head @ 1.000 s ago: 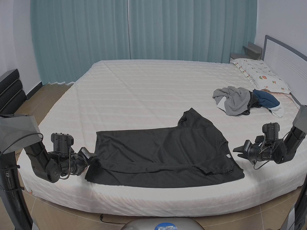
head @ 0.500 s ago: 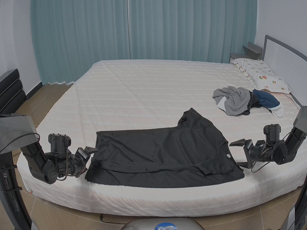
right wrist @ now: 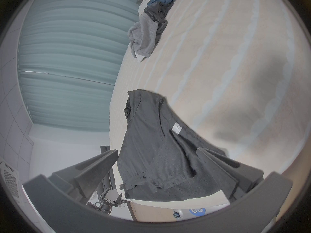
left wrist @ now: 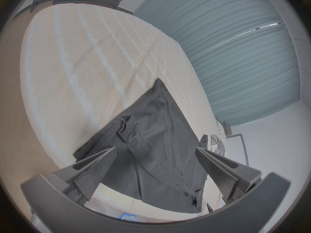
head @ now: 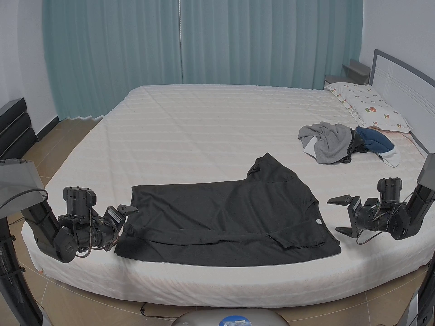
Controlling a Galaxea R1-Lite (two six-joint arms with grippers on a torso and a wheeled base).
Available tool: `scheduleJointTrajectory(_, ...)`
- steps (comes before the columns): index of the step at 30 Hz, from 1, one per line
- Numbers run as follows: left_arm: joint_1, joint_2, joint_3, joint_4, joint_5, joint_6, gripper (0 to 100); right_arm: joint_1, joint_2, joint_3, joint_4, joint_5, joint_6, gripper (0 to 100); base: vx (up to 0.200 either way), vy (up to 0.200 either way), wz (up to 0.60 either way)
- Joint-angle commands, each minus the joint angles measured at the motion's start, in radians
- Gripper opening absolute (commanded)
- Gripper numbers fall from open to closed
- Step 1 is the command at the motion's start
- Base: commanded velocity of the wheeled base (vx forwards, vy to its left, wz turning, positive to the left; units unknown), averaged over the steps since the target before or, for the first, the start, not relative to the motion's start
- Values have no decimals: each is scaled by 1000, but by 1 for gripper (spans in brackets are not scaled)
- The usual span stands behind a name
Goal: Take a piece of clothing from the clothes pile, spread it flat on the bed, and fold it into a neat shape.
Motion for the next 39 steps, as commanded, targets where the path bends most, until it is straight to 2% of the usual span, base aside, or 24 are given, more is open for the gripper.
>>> scheduleJointTrajectory(1,1,11,-16,0,2,16,100,6,1,6,-2,-1,-1,100,0,0,0)
scheduleJointTrajectory(7,40,18,-45,-2,19,142,100,6,3,6,-2,-1,-2,100,0,0,0)
scheduleJointTrajectory(16,37,49,-35,2,16,231,100,12,9,6,-3,-4,-7,100,0,0,0)
scheduleJointTrajectory(17,29,57,-29,8,18,271,100,14,9,4,-3,-3,-5,100,0,0,0)
scheduleJointTrajectory(24,20,58,-29,8,24,274,100,26,7,6,-3,-4,-5,100,0,0,0)
scheduleJointTrajectory(30,18,-31,-12,12,76,276,100,26,4,6,-3,-4,-5,100,0,0,0)
scheduleJointTrajectory(39,-65,-62,30,15,73,268,100,26,4,6,-3,-6,-5,100,0,0,0)
